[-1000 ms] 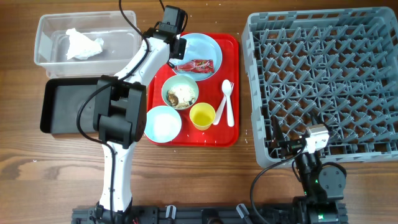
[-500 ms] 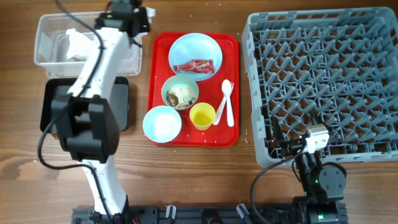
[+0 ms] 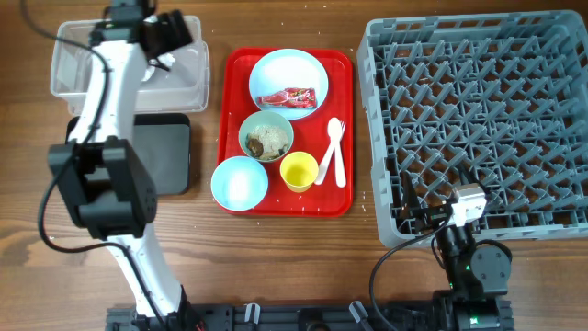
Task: Sort waste into correct bins and load items into the dishwasher rack
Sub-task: 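Move the left gripper back to the tray and grasp the green bowl rim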
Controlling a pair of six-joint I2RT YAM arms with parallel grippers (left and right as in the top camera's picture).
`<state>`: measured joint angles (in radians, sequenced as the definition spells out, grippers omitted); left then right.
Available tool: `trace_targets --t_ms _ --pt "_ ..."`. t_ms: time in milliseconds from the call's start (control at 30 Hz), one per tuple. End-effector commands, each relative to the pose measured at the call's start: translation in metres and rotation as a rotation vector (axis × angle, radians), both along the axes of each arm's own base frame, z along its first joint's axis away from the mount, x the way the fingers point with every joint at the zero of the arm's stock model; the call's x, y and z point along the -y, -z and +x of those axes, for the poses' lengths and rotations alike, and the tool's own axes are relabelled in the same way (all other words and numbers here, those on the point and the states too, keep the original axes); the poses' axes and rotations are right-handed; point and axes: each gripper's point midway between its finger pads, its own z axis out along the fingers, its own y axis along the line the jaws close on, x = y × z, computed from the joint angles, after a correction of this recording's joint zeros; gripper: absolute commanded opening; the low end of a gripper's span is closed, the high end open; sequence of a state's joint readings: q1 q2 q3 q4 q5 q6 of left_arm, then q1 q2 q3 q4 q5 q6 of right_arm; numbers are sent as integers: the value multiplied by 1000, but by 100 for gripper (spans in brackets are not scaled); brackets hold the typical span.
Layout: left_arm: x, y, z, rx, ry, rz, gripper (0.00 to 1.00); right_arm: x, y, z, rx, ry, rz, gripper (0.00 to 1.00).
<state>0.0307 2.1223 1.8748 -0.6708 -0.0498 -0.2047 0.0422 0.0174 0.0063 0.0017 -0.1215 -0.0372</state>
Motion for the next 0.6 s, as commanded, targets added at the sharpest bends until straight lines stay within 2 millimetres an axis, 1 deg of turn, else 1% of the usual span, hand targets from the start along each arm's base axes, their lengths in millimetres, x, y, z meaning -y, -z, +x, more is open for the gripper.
trace_targets --t_ms 0,67,100,133,167,233,300,400,500,567 --pt "91 -17 -13 -3 341 95 100 3 -2 0 9 17 14 100" --pt "128 -9 -27 -43 482 146 100 3 -2 0 9 17 14 100" --pt "151 0 -36 -71 580 183 100 3 -2 0 9 17 14 100" --pt "169 10 -44 -99 664 215 100 3 -2 0 9 17 14 100" --pt "184 19 -51 -121 729 237 100 3 -2 0 9 17 14 100" --pt "206 41 -59 -159 811 259 100 3 -2 0 9 17 14 100" --pt "221 61 -66 -194 879 265 100 3 -2 0 9 17 14 100" --pt "237 92 -76 -249 943 266 100 3 -2 0 9 17 14 100" --pt "242 117 -82 -292 984 278 99 3 -2 0 9 17 14 100" --pt "243 129 -82 -305 986 277 98 3 -2 0 9 17 14 100"
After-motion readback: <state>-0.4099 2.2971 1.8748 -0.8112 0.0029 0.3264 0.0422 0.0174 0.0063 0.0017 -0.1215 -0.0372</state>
